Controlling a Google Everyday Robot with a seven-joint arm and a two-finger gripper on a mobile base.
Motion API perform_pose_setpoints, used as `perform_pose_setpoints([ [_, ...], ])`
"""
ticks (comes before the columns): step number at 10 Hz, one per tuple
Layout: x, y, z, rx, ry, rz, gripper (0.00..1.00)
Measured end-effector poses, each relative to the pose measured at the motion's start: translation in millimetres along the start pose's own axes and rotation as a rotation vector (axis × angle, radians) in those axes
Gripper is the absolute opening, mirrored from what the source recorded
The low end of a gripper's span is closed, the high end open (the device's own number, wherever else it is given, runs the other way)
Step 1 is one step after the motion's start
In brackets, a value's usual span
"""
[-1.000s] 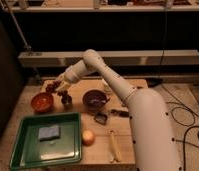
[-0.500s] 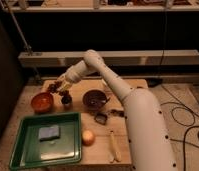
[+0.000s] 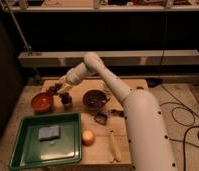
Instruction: Place grapes in metal cup
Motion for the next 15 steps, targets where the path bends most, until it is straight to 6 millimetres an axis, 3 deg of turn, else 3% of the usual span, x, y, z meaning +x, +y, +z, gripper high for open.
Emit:
perform_pose_setpoints([
  [15, 26, 7, 17, -0.013, 0.007, 0.032, 0.02],
])
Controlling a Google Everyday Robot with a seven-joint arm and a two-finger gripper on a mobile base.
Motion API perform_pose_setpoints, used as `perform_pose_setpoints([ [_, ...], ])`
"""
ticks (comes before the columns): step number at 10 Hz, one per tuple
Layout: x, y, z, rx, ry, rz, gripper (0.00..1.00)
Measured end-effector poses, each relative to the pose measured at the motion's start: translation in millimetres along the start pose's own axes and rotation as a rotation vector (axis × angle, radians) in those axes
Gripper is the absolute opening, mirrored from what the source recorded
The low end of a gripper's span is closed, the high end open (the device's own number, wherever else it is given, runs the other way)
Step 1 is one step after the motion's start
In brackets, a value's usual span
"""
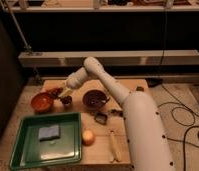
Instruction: Place grapes in metal cup
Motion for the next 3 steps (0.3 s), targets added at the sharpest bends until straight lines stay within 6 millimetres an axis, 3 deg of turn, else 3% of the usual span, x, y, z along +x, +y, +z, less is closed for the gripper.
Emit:
perform_pose_setpoints([
  [3, 3.5, 1.1, 0.6, 0.002, 0.009, -0.001, 0.29],
])
